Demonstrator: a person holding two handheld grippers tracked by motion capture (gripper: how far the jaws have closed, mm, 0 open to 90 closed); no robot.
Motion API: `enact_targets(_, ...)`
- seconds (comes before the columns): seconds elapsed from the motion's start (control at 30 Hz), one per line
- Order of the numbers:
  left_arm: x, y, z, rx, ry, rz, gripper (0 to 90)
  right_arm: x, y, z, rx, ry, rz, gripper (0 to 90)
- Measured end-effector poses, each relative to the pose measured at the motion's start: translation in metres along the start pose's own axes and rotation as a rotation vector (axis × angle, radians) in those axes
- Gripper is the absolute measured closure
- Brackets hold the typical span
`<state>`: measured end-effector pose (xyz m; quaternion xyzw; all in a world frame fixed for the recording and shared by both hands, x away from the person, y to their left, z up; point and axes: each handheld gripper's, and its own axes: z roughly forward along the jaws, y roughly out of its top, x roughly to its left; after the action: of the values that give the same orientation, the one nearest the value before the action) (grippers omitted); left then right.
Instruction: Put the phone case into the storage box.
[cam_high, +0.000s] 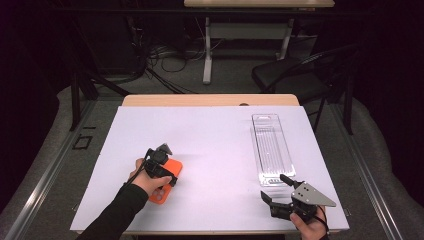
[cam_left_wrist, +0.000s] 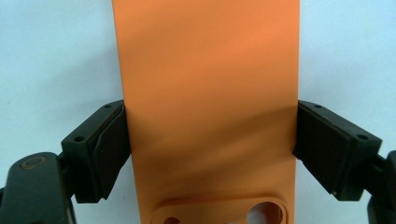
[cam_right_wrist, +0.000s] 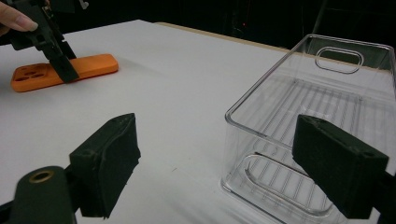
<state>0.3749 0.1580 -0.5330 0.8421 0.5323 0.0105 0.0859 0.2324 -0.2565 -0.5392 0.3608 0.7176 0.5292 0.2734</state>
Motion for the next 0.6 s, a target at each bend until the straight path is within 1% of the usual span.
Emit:
enact_targets(0.17,0.002,0.0,-0.005,-0.005,-0.004,0.015,15.3,0.0,0.0,0.0,-0.001,-0.002,-0.001,14.1)
enact_targets(0.27,0.002,0.002,-0.008,-0.003,0.004,0.043,15.3,0.0,0.0,0.0,-0.001,0.0,-0.003,14.1)
enact_targets(0.47,0.002,0.004,-0.016,-0.012,-0.005,0.076,15.3,0.0,0.0,0.0,-0.001,-0.001,-0.003,14.1)
enact_targets(0.6,-0.002,0.005,-0.024,-0.027,-0.009,0.12,15.3,0.0,0.0,0.0,0.0,-0.001,-0.003,14.1)
